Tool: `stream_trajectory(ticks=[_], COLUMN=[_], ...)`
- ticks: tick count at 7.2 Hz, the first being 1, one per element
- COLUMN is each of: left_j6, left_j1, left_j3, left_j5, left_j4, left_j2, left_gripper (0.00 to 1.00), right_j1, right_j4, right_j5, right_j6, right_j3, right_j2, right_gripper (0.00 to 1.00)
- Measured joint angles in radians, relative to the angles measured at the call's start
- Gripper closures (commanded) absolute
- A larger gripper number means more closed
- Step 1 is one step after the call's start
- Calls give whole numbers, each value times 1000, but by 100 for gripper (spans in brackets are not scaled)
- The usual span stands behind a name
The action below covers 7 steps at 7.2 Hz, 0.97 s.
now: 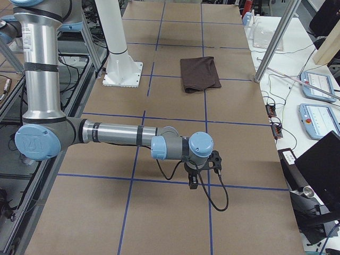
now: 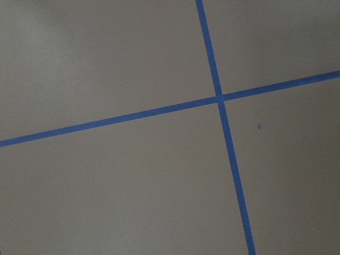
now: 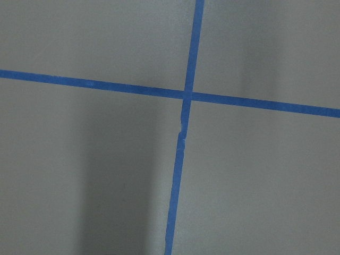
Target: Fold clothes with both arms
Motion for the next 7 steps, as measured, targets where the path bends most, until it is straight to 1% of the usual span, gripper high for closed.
stream_trajectory(ticks=[1, 3, 4, 6, 7], left_j6=[-1, -2, -3, -25, -88], left_j1=[1, 1, 1, 1, 1], left_j3=[-2, -10, -15, -21, -28], left_j5=[1, 7, 9, 8, 6], left_j4=[2, 5, 5, 6, 6], left_j2=[-7, -17, -18, -19, -21], left_gripper=[0, 0, 0, 0, 0], right_j1=[2, 4, 4, 5, 5], right_j4=[0, -2, -1, -1, -1], right_j5=[1, 4, 8, 9, 9], right_j6=[15, 98, 128, 144, 146], right_j3=[24, 109, 132, 133, 130], right_j2=[-4, -21, -27, -30, -31], right_gripper=[0, 0, 0, 0, 0])
